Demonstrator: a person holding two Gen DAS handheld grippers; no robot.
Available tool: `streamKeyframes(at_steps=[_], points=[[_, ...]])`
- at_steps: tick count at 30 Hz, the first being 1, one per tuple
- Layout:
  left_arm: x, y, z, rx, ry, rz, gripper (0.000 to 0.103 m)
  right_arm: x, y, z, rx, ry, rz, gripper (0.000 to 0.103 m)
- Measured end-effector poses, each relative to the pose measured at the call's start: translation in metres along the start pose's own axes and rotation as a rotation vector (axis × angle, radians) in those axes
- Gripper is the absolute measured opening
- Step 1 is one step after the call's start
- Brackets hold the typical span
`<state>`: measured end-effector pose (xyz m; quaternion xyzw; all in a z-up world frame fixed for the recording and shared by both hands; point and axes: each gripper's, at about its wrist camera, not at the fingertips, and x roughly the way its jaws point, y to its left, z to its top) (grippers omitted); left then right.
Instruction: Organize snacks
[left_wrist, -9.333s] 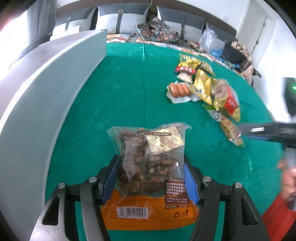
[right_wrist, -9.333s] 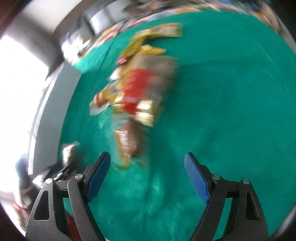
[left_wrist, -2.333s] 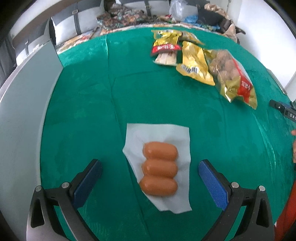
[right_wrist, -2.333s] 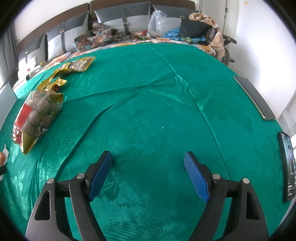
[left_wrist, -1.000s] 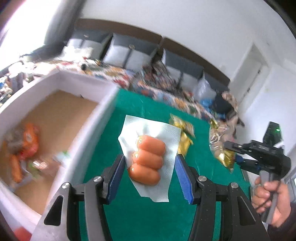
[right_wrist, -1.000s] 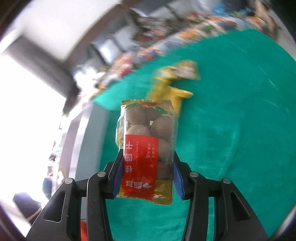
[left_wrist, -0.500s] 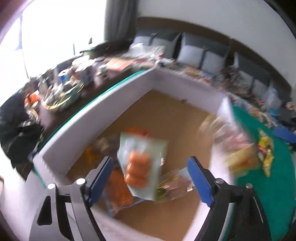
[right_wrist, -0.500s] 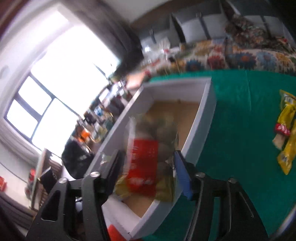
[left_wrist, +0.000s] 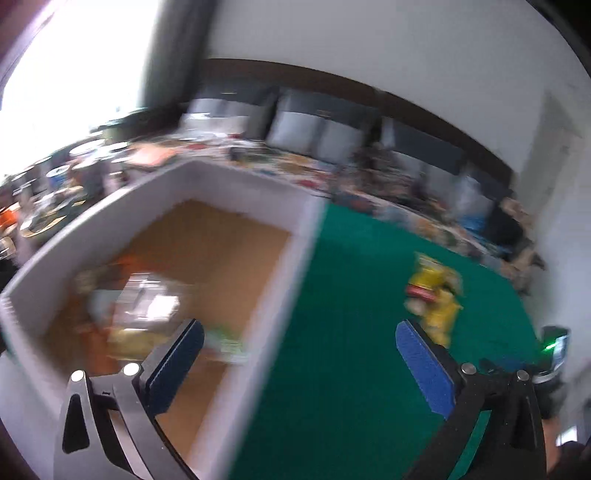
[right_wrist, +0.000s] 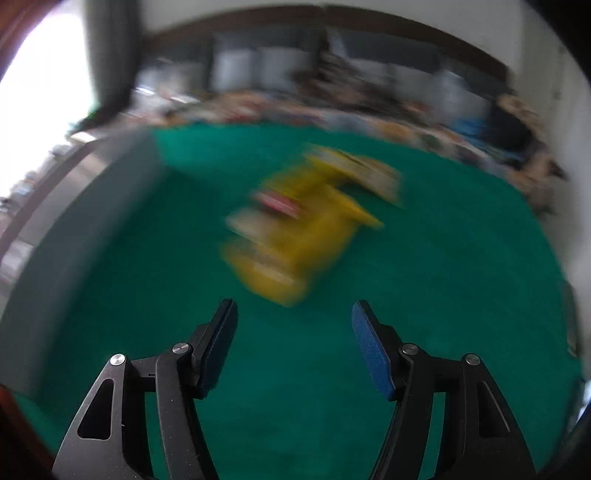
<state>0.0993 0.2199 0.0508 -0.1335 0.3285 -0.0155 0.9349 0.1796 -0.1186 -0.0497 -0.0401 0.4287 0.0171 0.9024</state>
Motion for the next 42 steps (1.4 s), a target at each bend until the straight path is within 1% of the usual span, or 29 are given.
streamKeyframes(at_steps=[2,3,4,5,6,9,11,13,16,18,19,21,42], points=[[0.016,-0.035,-0.006,0.035,0.043,-0.054,0.103,0.006,-0.044,-0.022,0.053,0.022,-0.068,0.068],[0.032,-0.056,-0.015,0.058,0.085,-0.073,0.103,0.008,-0.068,-0.033,0.091,0.033,-0.097,0.068],[0.046,-0.072,-0.024,0.077,0.117,-0.081,0.103,0.008,-0.092,-0.043,0.134,0.044,-0.122,0.068],[0.058,-0.084,-0.032,0.094,0.140,-0.086,0.103,0.009,-0.108,-0.048,0.167,0.050,-0.140,0.068],[0.072,-0.097,-0.041,0.114,0.164,-0.086,0.103,0.011,-0.127,-0.055,0.203,0.053,-0.159,0.068],[0.123,-0.128,-0.069,0.194,0.254,-0.054,0.103,0.016,-0.154,-0.067,0.250,0.065,-0.180,0.068],[0.145,-0.141,-0.078,0.238,0.274,-0.026,0.103,0.015,-0.163,-0.071,0.273,0.041,-0.158,0.069],[0.163,-0.147,-0.084,0.267,0.288,0.001,0.103,0.012,-0.164,-0.075,0.276,0.016,-0.167,0.074],[0.185,-0.151,-0.087,0.313,0.298,0.060,0.103,0.010,-0.170,-0.077,0.300,0.013,-0.149,0.077],[0.195,-0.152,-0.090,0.327,0.306,0.078,0.103,0.012,-0.172,-0.077,0.293,0.017,-0.156,0.079],[0.196,-0.151,-0.091,0.315,0.295,0.066,0.103,0.015,-0.170,-0.074,0.295,0.018,-0.157,0.079],[0.197,-0.149,-0.095,0.310,0.282,0.068,0.103,0.017,-0.171,-0.074,0.299,0.018,-0.156,0.080],[0.199,-0.146,-0.094,0.308,0.285,0.062,0.103,0.016,-0.170,-0.076,0.298,0.018,-0.156,0.080]])
